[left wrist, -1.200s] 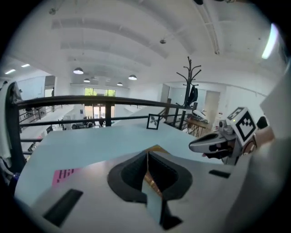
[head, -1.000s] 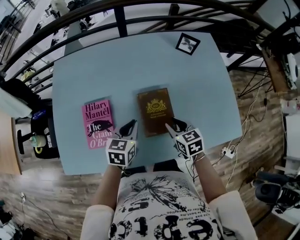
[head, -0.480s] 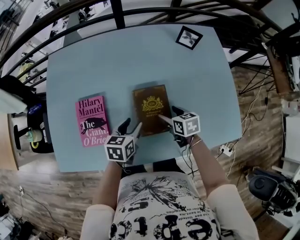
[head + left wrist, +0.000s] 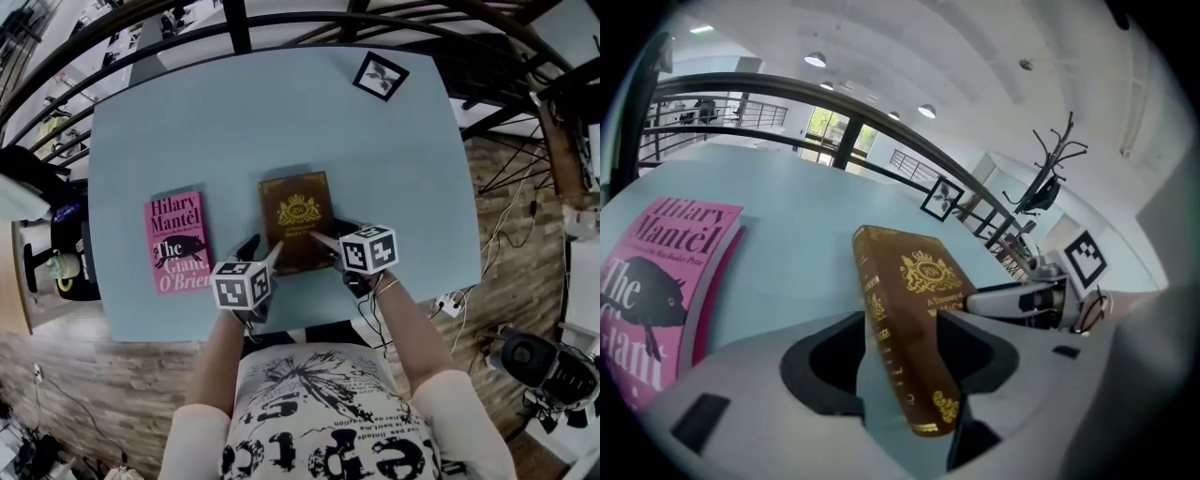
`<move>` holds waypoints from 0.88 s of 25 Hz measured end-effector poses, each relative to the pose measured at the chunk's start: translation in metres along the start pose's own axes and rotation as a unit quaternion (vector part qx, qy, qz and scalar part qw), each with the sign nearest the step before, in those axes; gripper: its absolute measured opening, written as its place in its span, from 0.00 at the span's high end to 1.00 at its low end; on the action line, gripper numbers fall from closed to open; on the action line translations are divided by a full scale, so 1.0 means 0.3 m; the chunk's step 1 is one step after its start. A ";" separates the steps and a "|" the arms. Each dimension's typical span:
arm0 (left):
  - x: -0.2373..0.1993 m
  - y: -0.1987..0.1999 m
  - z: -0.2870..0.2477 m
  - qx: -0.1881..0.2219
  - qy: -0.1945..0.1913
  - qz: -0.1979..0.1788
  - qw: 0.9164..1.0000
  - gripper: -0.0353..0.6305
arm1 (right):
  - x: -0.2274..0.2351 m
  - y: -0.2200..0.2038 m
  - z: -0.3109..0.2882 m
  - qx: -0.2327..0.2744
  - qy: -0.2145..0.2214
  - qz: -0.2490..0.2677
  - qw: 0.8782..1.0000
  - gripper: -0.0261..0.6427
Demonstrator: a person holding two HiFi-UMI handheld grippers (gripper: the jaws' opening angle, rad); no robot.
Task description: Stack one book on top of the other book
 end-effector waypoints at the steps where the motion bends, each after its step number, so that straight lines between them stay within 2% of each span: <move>1: -0.004 -0.004 -0.015 -0.005 0.002 0.001 1.000 0.63 | 0.000 -0.001 -0.001 0.001 0.002 0.000 1.000 0.57; 8: -0.006 -0.014 -0.052 -0.016 -0.046 0.049 0.998 0.64 | 0.003 -0.007 -0.001 0.013 0.007 0.000 1.000 0.56; 12: -0.007 -0.005 -0.042 -0.023 -0.028 0.039 0.999 0.64 | -0.007 -0.004 0.000 0.013 -0.004 -0.001 1.000 0.57; 16: 0.013 -0.028 -0.052 -0.031 -0.044 0.040 0.998 0.65 | -0.014 -0.013 0.011 0.014 -0.012 -0.011 1.000 0.58; 22: -0.002 0.026 0.045 -0.002 -0.037 0.008 0.999 0.65 | -0.100 0.035 0.048 0.040 -0.016 -0.010 0.999 0.60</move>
Point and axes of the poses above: the fingertips, and each gripper's own axes: z backward along the fingers, x to its right, y out of its top, the point moved 3 cm from there along z, backward along the fingers, and after that the axes turned 10 degrees about -x, right-handed, at the moved point
